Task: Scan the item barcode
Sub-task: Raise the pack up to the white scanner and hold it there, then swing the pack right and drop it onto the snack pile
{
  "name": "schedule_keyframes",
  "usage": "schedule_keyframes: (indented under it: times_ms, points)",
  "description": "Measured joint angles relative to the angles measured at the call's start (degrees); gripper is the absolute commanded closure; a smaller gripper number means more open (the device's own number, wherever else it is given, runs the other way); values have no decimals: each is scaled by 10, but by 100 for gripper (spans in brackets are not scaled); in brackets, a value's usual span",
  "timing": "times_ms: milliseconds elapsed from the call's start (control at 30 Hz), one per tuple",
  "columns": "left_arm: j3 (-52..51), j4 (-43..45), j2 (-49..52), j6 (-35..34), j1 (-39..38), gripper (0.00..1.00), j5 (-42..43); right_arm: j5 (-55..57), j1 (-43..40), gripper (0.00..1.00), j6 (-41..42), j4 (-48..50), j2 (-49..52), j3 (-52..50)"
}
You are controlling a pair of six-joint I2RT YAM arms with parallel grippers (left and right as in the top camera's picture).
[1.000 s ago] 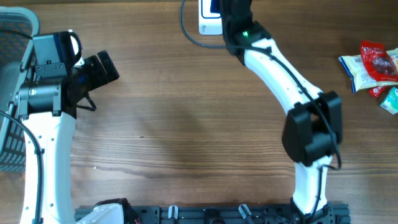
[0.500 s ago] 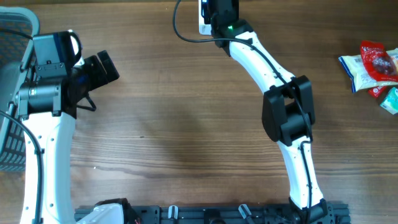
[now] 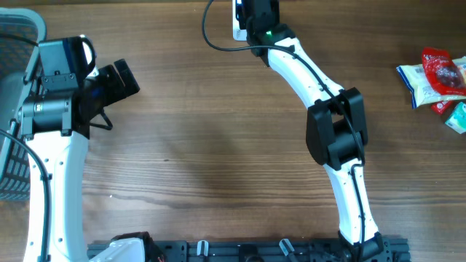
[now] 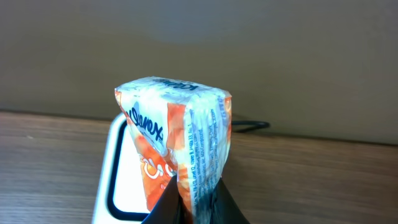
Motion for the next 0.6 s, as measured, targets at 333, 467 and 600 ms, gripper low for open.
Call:
schedule_keyframes:
  times_ms: [333,467,600]
  points:
    - [0,0,0,0,0,0,0,55,-7,96,-9,-40,-7,0]
    - [0,0,0,0,0,0,0,64,-32,96,-7,-72,-45,0]
    - [0,0,0,0,0,0,0,108,-92,96,-3,-137,-120,2]
